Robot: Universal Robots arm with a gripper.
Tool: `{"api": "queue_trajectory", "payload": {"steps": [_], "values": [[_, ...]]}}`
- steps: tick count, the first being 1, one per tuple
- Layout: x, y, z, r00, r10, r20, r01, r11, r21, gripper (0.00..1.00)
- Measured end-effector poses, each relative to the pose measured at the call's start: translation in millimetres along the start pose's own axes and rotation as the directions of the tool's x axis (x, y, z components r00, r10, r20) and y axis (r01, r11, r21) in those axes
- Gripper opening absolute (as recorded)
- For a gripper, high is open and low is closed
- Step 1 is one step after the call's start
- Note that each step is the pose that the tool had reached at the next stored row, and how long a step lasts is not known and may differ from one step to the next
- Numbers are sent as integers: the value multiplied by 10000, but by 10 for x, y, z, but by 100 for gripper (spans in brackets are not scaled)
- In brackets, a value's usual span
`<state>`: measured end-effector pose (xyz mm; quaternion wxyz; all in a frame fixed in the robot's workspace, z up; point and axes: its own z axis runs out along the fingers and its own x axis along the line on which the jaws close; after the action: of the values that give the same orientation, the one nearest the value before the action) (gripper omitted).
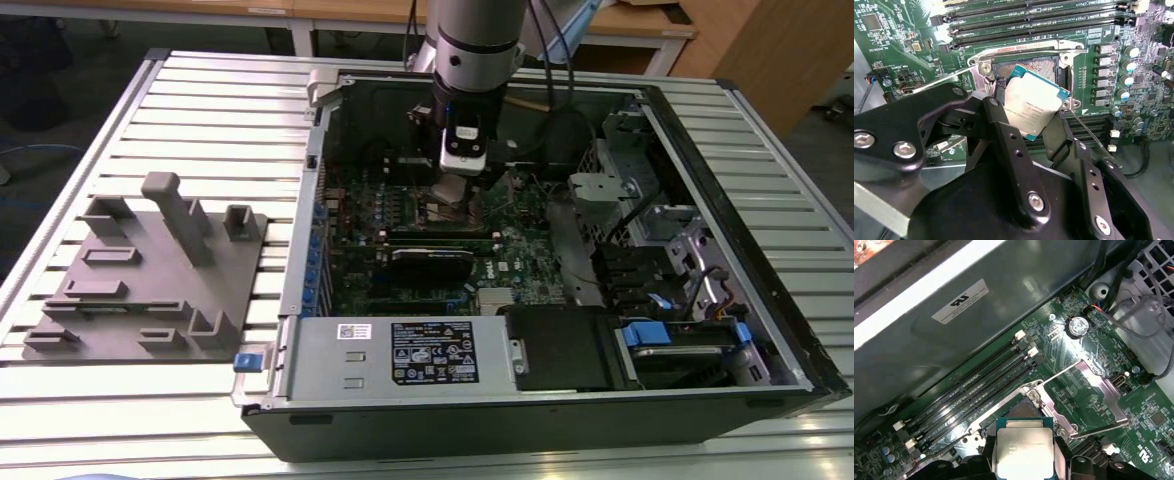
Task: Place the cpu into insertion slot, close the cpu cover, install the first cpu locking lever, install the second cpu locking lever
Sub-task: 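Place the cpu into insertion slot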
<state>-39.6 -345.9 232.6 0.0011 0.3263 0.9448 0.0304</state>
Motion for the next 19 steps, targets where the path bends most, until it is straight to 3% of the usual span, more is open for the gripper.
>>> {"api": "queue_trajectory", "payload": {"steps": [3, 8, 13, 16, 19], "values": [[0, 0, 0, 10000, 100, 6, -100, 10000, -2, 54], [0, 0, 2, 9956, 939, 54, -939, 9956, -20, 54], [0, 0, 3, 9826, 1853, 105, -1852, 9827, -44, 54], [0, 0, 4, 9722, 2337, 131, -2337, 9723, -59, 54], [0, 0, 5, 9595, 2813, 157, -2812, 9596, -74, 54]]}}
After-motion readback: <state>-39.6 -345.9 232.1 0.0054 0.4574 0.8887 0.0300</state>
